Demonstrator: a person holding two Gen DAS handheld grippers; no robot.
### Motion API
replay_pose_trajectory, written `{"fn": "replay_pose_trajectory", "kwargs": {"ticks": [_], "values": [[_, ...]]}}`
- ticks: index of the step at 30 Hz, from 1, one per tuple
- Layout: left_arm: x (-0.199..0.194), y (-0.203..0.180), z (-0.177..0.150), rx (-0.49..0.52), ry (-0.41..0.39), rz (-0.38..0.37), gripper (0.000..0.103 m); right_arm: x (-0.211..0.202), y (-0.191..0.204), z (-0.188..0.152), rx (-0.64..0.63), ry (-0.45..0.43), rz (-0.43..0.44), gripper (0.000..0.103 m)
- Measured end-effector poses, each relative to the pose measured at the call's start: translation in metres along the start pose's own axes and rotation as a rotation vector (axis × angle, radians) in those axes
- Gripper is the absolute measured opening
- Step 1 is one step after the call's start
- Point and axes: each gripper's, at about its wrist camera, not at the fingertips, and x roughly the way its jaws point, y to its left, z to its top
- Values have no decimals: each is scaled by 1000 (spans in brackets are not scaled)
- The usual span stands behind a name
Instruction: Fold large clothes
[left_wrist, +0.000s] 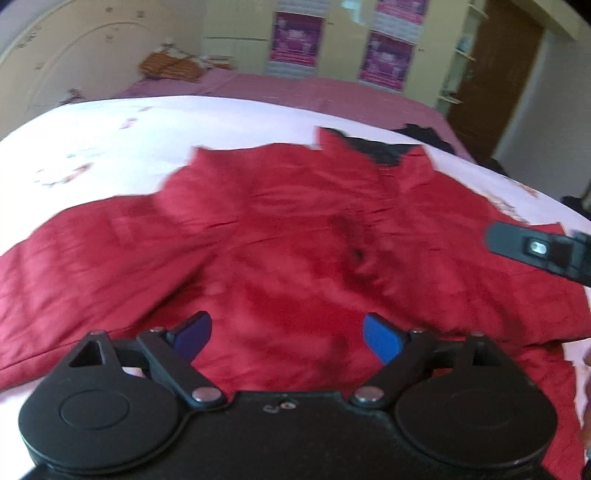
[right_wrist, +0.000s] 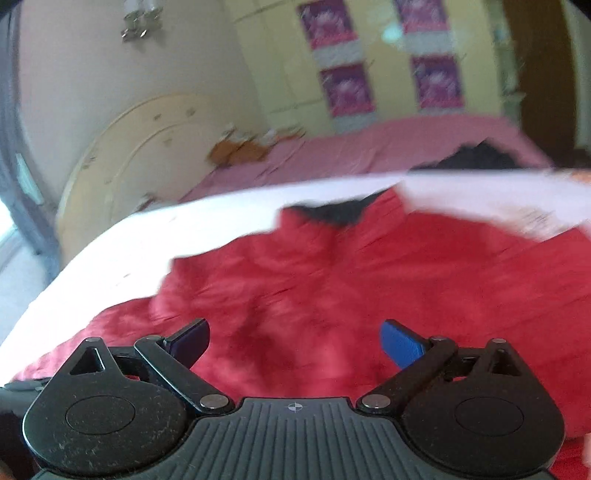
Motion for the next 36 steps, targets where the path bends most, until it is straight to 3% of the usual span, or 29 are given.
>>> {"fn": "replay_pose_trajectory", "kwargs": {"ticks": [7,8,11,12,14,15,16,17,18,25,27,31,36], "values": [[41,-28,18,-36,14,-97,68,-41,-58,-4,-19,-71,-205,98],[45,-27,18,-55,10,-123,60,-45,-67,-7,-8,-80,-227,98],[58,-21,19,-126,23,-163,38,-50,-93,-11,37,-84,-287,71],[59,-20,19,-137,19,-172,27,-51,-101,-14,57,-89,-300,71],[60,-19,20,-138,14,-161,20,-53,-116,-17,88,-95,-334,71],[58,-19,21,-137,2,-159,17,-55,-123,-19,95,-98,-349,64],[56,-17,21,-136,-8,-154,16,-55,-127,-20,102,-94,-357,56],[53,-16,22,-138,-22,-150,15,-52,-132,-20,114,-80,-363,42],[48,-13,23,-146,-40,-147,15,-50,-136,-22,124,-70,-368,39],[13,25,31,-166,-153,-53,14,-18,-121,-26,67,-1,-330,39],[17,35,27,-169,-135,-22,15,-2,-115,-29,46,35,-313,39],[38,38,13,-153,-73,16,15,25,-113,-39,-23,126,-362,39],[33,31,10,-102,-73,41,16,22,-120,-36,11,147,-348,39]]}}
